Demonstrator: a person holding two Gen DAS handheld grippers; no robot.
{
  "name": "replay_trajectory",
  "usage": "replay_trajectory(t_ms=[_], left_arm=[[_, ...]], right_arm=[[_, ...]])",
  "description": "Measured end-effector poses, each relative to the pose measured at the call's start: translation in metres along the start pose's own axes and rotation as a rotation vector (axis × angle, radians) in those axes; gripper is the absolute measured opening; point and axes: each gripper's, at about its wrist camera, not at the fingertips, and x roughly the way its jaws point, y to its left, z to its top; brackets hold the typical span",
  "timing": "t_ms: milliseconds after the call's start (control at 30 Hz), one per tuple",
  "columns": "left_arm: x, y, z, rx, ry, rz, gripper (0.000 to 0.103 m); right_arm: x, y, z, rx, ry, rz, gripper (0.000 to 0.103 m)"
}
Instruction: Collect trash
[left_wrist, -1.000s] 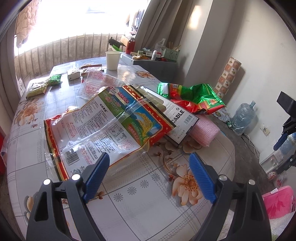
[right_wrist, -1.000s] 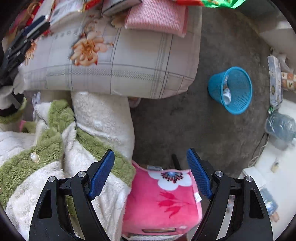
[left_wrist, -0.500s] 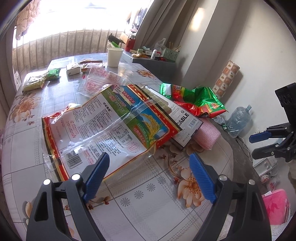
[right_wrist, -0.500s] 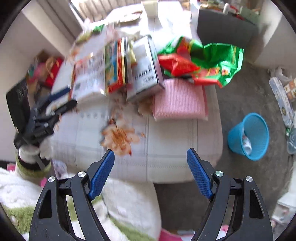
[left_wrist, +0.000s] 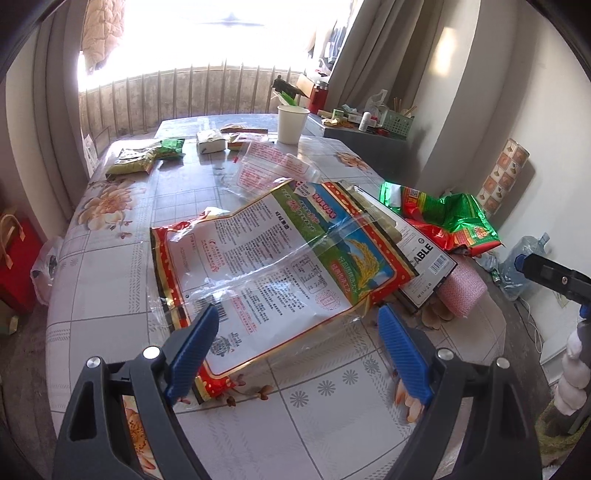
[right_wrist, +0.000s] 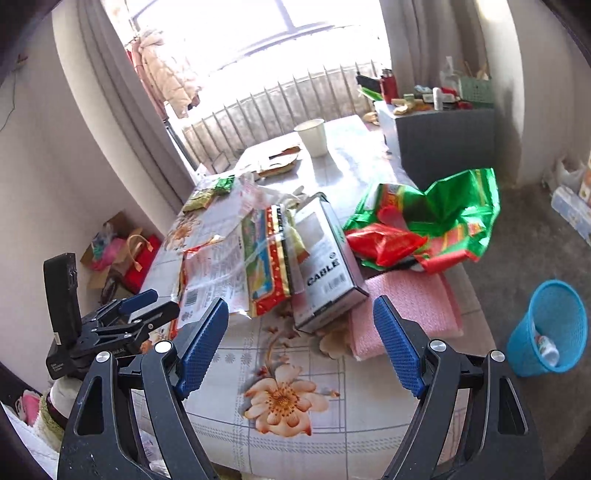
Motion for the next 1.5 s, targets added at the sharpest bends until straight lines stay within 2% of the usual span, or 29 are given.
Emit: replay_trajectory(t_ms=[100, 200, 400, 500, 667, 767, 900, 967, 1033, 1167, 1367, 1500], left_arm=[[-0.01, 0.017, -0.005, -0.063, 0.001, 0.076, 0.086], [-0.014, 0.039, -0.008, -0.143, 0.012, 0.133, 0.086], [0.001, 0.071, 0.005, -0.246, 0.029, 0.136, 0.086], [0.009, 0.079, 0.026, -0.217, 0.016, 0.152, 0.086], [0.034, 0.09, 0.074, -0.133, 0.005, 0.133, 0.086], [0.063, 0.099, 0.097, -0.101, 0.05, 0.103, 0.084], [0.103, 0.109, 0.11, -0.09, 0.147, 0.048, 0.083], [0.119, 0.117, 0.111, -0.118, 0.199, 0.009, 0.083], [0.13, 0.121, 0.106, -0.114, 0.245, 0.025, 0.079], [0.139, 0.119, 0.088, -0.042, 0.357, 0.075, 0.071], [0.116, 0.105, 0.062, 0.055, 0.372, 0.094, 0.054], [0.09, 0.106, 0.036, 0.017, 0.384, 0.1, 0.046]], right_arm=[[0.01, 0.01, 0.006, -0.027, -0.011, 0.084, 0.077], [0.02, 0.021, 0.01, -0.06, -0.009, 0.13, 0.077], [0.032, 0.029, 0.013, -0.084, 0.016, 0.161, 0.074], [0.031, 0.028, 0.014, -0.079, 0.019, 0.172, 0.073], [0.034, 0.03, 0.01, -0.076, 0.044, 0.209, 0.072], [0.04, 0.033, 0.006, -0.083, 0.067, 0.218, 0.072], [0.047, 0.034, 0.007, -0.072, 0.085, 0.235, 0.071], [0.049, 0.034, 0.008, -0.066, 0.089, 0.242, 0.072], [0.052, 0.033, 0.009, -0.06, 0.097, 0.246, 0.072], [0.055, 0.031, 0.011, -0.054, 0.103, 0.246, 0.071], [0.057, 0.033, 0.01, -0.052, 0.116, 0.26, 0.072], [0.058, 0.039, 0.006, -0.045, 0.132, 0.282, 0.072]])
